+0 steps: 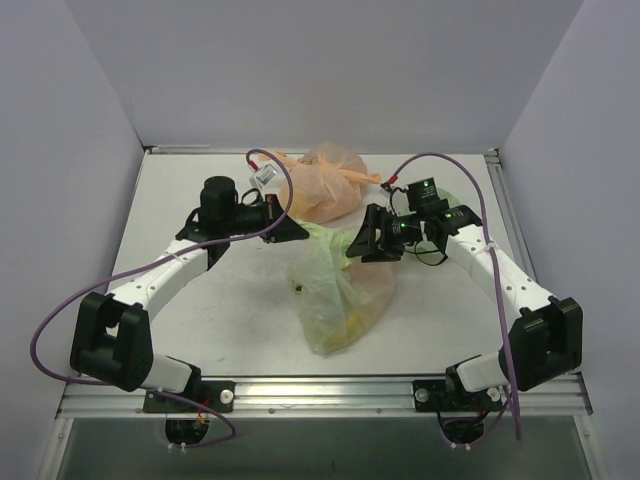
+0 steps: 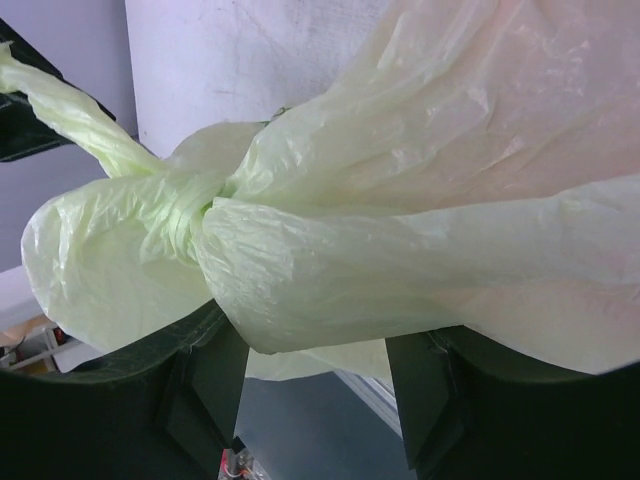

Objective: Place the fake fruits into the plastic bag and tie a complex knot

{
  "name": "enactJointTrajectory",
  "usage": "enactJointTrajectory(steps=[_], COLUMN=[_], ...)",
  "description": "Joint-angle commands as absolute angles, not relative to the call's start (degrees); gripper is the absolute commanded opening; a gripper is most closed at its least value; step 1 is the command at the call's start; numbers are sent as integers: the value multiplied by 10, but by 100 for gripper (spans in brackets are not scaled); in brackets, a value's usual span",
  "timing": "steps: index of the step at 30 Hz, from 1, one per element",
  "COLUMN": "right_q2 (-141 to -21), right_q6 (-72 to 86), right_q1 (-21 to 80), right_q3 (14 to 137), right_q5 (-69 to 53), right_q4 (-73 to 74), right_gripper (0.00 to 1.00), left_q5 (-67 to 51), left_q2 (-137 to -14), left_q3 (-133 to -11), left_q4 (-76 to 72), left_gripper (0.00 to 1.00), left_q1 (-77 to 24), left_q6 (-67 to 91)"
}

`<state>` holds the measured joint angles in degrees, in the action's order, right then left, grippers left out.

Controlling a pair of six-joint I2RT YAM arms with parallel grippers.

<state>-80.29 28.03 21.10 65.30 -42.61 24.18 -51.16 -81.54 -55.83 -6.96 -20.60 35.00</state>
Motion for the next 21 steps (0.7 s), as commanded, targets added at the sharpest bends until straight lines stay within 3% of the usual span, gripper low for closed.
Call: enactJointTrajectory(steps=[1,11,17,21], right_q2=[-812,-824,-830,-817], right_q6=[331,366,343,281], right_q1=[219,234,230,221], right_q3=[666,651,647,639], right_q5=[-432,-458,-495,-529], right_q4=[213,193,187,185], right_gripper=[54,47,23,1], left_q5=[-509,-504,-497,-487], left_q2=[-793,-794,-795,-796], left_q3=[-557,-555,-553,-557], left_q4=[-103,-105,-94,-77], left_gripper=[0,0,0,0], left_q1=[-211,-214,-207,-199], left_q6=[351,352,347,331])
